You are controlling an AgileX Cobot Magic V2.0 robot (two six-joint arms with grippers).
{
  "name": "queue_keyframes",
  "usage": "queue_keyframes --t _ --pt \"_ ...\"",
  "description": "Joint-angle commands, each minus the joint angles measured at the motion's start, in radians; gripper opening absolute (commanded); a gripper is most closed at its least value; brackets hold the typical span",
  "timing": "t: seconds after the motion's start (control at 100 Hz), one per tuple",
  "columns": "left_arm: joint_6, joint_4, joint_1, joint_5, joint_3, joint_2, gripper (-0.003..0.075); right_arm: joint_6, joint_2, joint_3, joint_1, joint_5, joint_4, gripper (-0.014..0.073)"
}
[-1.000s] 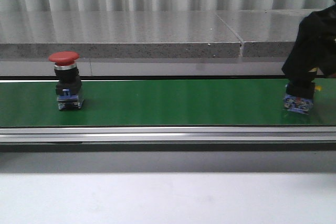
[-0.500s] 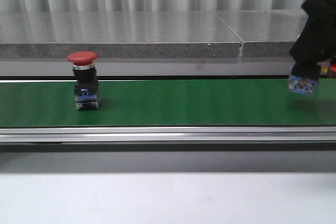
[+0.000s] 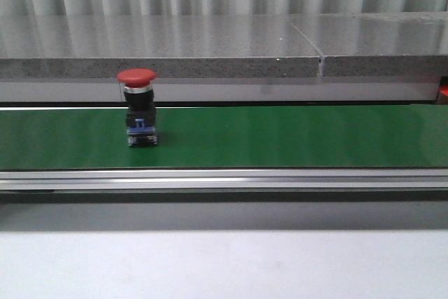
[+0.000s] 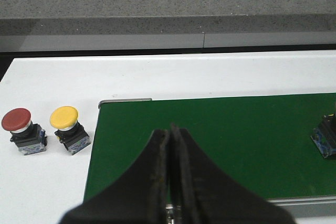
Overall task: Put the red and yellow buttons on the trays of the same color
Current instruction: 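Lower the yellow button into the yellow tray and open the right gripper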
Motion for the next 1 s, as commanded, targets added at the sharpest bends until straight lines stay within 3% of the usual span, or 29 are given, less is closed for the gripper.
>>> queue_keyframes --t 0.0,0.15,0.37,0.55,0.79,0.99 --pt "0.0 -0.018 -0.007 -0.073 -0.029 0.0 -0.002 0.035 -0.017 -0.032 -0.104 -0.077 -0.002 0.0129" --pt "0.0 -0.018 -0.007 -0.073 -0.029 0.0 -0.002 0.089 -0.004 -0.032 -0.224 -0.137 -0.002 0.0129" --pt "0.0 -0.018 -0.007 -0.073 -0.029 0.0 -0.002 0.104 0.03 -0.032 -0.258 -0.2 -0.002 0.0129" --pt "0.0 -0.018 -0.007 -0.073 -0.029 0.0 -0.002 0.111 0.05 -0.031 -0.27 -0.11 -0.016 0.0129" --pt "0.0 -0.018 -0.007 -0.073 -0.029 0.0 -0.002 0.318 0.05 -0.031 -0.305 0.032 -0.205 0.0128" --pt "0.0 -0.018 -0.007 -0.073 -0.029 0.0 -0.002 0.334 0.05 -0.015 -0.305 0.083 -0.229 0.0128"
